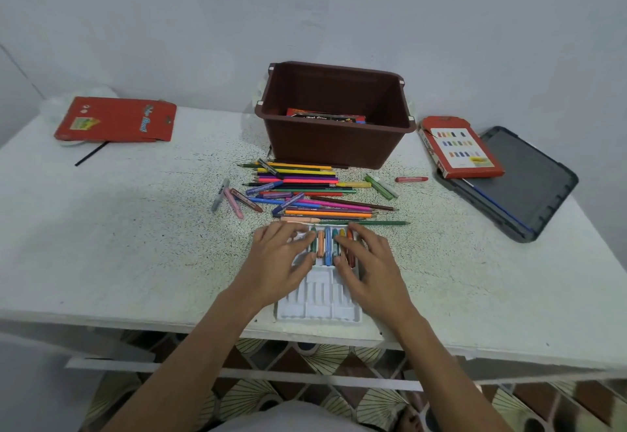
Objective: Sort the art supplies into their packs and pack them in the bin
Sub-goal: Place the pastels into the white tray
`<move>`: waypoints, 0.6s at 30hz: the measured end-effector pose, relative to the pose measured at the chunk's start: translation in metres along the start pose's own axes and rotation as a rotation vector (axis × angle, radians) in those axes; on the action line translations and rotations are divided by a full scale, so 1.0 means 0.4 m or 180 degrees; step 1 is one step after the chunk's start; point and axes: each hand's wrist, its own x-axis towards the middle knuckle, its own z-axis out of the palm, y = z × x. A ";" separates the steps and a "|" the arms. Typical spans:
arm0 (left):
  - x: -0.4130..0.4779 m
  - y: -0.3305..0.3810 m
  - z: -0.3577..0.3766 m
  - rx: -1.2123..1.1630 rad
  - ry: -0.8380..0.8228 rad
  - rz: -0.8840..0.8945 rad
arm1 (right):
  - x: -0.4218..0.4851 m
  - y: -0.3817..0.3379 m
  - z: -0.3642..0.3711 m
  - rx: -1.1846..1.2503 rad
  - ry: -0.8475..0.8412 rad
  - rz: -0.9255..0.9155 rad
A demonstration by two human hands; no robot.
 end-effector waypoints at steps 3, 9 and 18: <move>0.004 -0.001 -0.005 0.0120 -0.0049 0.0027 | 0.000 -0.001 0.000 0.0012 0.0000 0.0020; 0.000 -0.007 0.000 -0.0437 0.0118 -0.0129 | 0.001 0.000 0.001 0.0004 -0.0005 0.0006; -0.019 -0.063 -0.023 -0.1033 0.0495 -0.0441 | 0.017 -0.008 -0.023 0.0397 -0.0044 0.0203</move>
